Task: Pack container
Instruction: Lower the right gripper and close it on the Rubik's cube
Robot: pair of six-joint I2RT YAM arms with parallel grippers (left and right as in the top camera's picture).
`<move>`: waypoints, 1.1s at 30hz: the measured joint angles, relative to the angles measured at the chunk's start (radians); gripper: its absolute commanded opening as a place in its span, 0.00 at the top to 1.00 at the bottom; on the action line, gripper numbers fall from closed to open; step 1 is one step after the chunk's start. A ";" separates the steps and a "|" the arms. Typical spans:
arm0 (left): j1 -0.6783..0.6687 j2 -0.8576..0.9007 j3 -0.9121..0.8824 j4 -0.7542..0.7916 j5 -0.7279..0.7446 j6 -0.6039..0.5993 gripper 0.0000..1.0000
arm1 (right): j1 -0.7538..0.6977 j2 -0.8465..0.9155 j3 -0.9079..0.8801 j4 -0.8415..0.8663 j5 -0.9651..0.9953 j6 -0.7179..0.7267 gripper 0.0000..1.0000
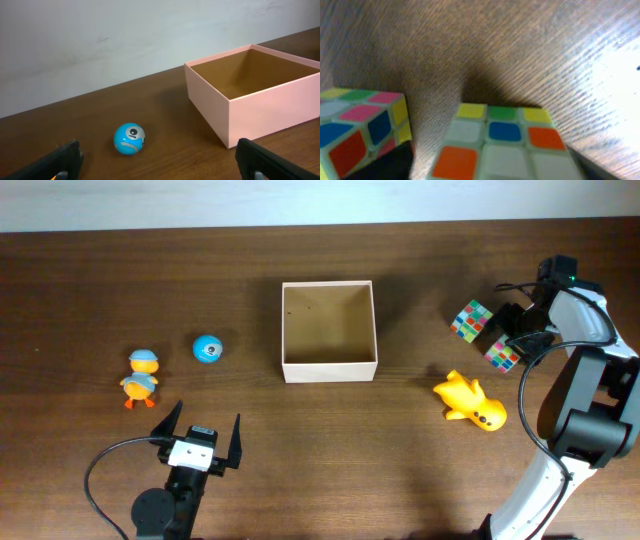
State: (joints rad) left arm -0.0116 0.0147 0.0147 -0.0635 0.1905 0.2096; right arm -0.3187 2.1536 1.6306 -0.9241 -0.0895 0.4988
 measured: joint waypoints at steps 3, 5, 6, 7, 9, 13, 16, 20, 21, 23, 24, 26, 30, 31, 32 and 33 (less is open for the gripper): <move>0.000 0.000 0.000 0.000 0.000 0.000 0.01 | 0.000 0.000 0.000 -0.002 0.000 -0.001 0.34; 0.000 0.000 0.000 0.000 0.000 0.000 0.01 | 0.000 0.000 0.000 -0.003 0.000 -0.002 0.35; 0.000 0.000 0.000 0.000 0.000 0.000 0.01 | 0.000 0.000 0.000 -0.004 0.000 -0.002 0.35; 0.000 0.000 0.000 0.000 0.000 0.000 0.01 | 0.000 0.000 0.000 -0.007 0.001 -0.002 0.35; 0.000 0.000 0.000 0.000 0.000 0.000 0.01 | 0.000 0.000 0.000 -0.015 0.002 -0.002 0.35; 0.000 0.000 0.000 0.000 0.000 0.000 0.01 | 0.000 0.000 -0.012 -0.017 0.005 -0.002 0.35; 0.000 0.000 0.000 0.000 0.000 0.000 0.01 | 0.000 0.000 -0.045 -0.017 0.005 -0.002 0.34; 0.000 0.000 0.000 0.000 0.000 0.000 0.01 | 0.000 0.000 -0.069 -0.021 0.012 -0.002 0.34; 0.000 0.000 0.000 0.000 0.000 0.000 0.01 | 0.000 0.000 -0.069 -0.021 0.013 -0.002 0.34; 0.000 0.000 0.000 0.000 0.000 0.000 0.01 | 0.000 0.000 -0.069 -0.021 0.013 -0.002 0.34; 0.000 0.000 0.000 0.000 0.000 0.000 0.01 | 0.000 0.000 -0.069 -0.021 0.013 -0.003 0.37; 0.000 0.000 0.000 0.000 0.000 0.000 0.01 | 0.000 0.000 -0.069 -0.022 0.016 -0.002 0.44; 0.000 0.000 0.000 0.000 0.000 0.000 0.01 | 0.000 0.000 -0.070 -0.024 0.017 -0.002 0.48; 0.000 0.000 0.000 0.000 0.000 0.000 0.01 | 0.000 0.000 -0.070 -0.025 0.017 -0.003 0.48; 0.000 0.000 0.000 0.000 0.000 0.000 0.01 | 0.000 0.000 -0.070 -0.025 0.017 -0.003 0.48; 0.000 0.000 0.000 0.000 0.000 0.000 0.01 | 0.000 0.000 -0.070 -0.026 0.017 -0.005 0.48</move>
State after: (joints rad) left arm -0.0113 0.0147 0.0147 -0.0635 0.1905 0.2096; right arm -0.3187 2.1532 1.5608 -0.9501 -0.0727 0.4938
